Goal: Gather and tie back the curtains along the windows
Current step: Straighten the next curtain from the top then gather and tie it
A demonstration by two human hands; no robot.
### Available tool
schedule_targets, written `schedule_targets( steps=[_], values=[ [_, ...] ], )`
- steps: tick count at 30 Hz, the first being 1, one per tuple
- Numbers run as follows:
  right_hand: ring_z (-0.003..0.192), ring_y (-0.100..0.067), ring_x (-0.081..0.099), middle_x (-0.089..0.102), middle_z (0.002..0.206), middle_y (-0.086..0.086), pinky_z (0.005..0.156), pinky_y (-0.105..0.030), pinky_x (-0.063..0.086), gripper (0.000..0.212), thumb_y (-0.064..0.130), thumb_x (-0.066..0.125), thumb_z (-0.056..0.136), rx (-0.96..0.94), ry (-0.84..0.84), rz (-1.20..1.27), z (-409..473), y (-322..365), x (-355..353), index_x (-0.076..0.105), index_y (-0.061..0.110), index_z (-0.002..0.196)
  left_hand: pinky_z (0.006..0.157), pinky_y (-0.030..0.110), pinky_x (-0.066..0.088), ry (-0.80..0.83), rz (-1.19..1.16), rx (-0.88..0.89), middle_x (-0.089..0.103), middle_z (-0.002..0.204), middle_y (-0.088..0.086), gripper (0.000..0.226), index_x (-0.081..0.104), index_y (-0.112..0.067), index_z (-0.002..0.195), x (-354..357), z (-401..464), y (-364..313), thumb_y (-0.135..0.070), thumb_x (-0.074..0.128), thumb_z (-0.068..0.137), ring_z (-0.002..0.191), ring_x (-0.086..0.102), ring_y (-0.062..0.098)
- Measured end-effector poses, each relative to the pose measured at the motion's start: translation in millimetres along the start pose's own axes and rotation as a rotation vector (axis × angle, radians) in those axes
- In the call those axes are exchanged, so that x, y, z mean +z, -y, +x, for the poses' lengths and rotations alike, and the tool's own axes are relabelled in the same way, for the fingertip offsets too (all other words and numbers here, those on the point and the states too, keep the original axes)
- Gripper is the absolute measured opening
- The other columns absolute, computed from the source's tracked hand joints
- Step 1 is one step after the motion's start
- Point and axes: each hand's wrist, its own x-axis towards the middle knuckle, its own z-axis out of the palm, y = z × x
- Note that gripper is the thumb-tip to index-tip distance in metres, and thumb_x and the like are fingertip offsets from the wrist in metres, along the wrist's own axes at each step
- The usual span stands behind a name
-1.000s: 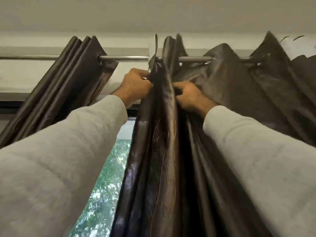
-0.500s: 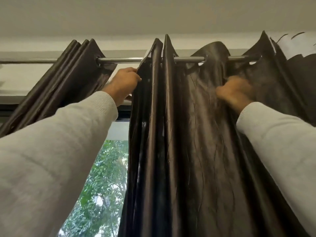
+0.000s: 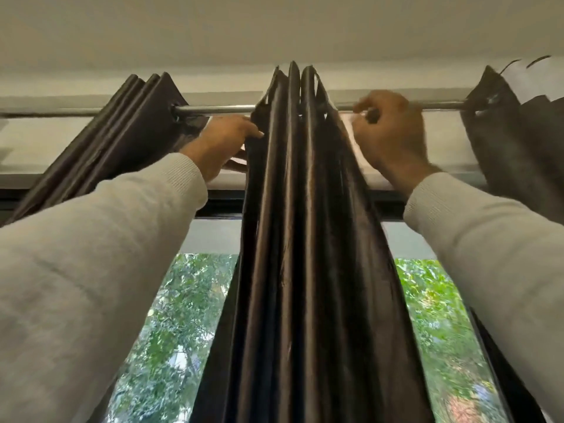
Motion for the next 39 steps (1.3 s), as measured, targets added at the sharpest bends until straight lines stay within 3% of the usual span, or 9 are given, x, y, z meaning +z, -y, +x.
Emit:
schedule_targets(
  steps=[5,9,15,20,23,28,31,34,39],
  values=[
    [0.116,-0.025,0.065,0.058,0.144,-0.005,0.083,-0.041,0.060,0.080,0.064,0.075,0.083,0.401,0.316,0.203,3,-10,12,0.050,0.025,0.147,0.084,0.047,0.064,-0.102,-0.028,0.033,0.080,0.099,0.000,0.013,0.076,-0.025,0.109,5,5,-1,-0.030,0.071,0.097,0.094,0.078,0.020],
    [0.102,-0.026,0.070,0.068,0.119,-0.004,0.072,-0.037,0.059,0.052,0.046,0.075,0.090,0.327,0.557,0.185,1,4,36,0.061,0.019,0.132,0.072,0.039,0.066,-0.134,0.152,0.052,0.078,0.097,0.001,0.011,0.076,-0.028,0.103,14,3,-2,-0.020,0.070,0.099,0.088,0.078,0.019],
    [0.093,-0.028,0.070,0.073,0.102,-0.017,0.066,-0.028,0.055,0.014,0.009,0.066,0.092,0.072,0.570,0.191,-1,39,63,0.076,0.006,0.103,0.067,0.032,0.063,0.032,0.125,0.096,0.080,0.087,0.005,0.018,0.083,-0.015,0.103,22,-4,12,-0.010,0.065,0.102,0.077,0.078,0.019],
    [0.101,-0.023,0.071,0.078,0.103,-0.001,0.095,-0.049,0.054,0.042,0.061,0.055,0.100,0.358,0.511,0.670,4,15,41,0.078,0.026,0.105,0.094,0.049,0.062,-0.011,-0.304,-0.030,0.076,0.124,0.004,0.061,0.071,-0.019,0.129,-24,-3,28,-0.069,0.055,0.100,0.113,0.074,0.027],
    [0.124,-0.025,0.063,0.067,0.136,-0.001,0.108,-0.057,0.048,0.073,0.081,0.041,0.096,0.478,0.456,0.739,9,3,49,0.059,0.030,0.145,0.103,0.056,0.055,-0.071,-0.362,-0.069,0.065,0.140,0.004,0.087,0.061,-0.026,0.144,-29,6,30,-0.091,0.043,0.088,0.123,0.066,0.029],
    [0.141,-0.026,0.049,0.041,0.165,-0.004,0.097,-0.047,0.050,0.085,0.086,0.027,0.095,0.545,0.409,0.887,21,14,73,0.036,0.035,0.162,0.098,0.051,0.053,-0.027,-0.424,-0.087,0.059,0.150,-0.001,0.096,0.047,-0.034,0.159,-10,17,15,-0.096,0.026,0.089,0.127,0.063,0.029],
    [0.098,-0.019,0.072,0.076,0.112,-0.004,0.080,-0.037,0.057,0.076,0.081,0.026,0.099,0.511,0.495,0.950,37,29,95,0.075,0.027,0.119,0.108,0.051,0.052,0.062,-0.424,-0.103,0.070,0.139,0.008,0.099,0.058,-0.026,0.152,9,37,4,-0.095,0.024,0.090,0.135,0.063,0.031],
    [0.106,-0.028,0.069,0.072,0.112,0.001,0.094,-0.049,0.054,0.079,0.084,0.029,0.095,0.488,0.507,0.871,42,39,97,0.073,0.026,0.127,0.109,0.053,0.052,0.138,-0.445,-0.126,0.077,0.126,0.013,0.098,0.074,-0.018,0.130,28,41,-4,-0.094,0.026,0.091,0.123,0.070,0.036],
    [0.116,-0.027,0.073,0.076,0.123,-0.007,0.103,-0.053,0.054,0.082,0.085,0.028,0.094,0.481,0.456,0.807,11,41,67,0.070,0.027,0.133,0.115,0.057,0.046,0.289,-0.499,-0.121,0.071,0.139,0.008,0.092,0.069,-0.027,0.139,53,4,0,-0.089,0.017,0.095,0.132,0.064,0.032]
  ],
)
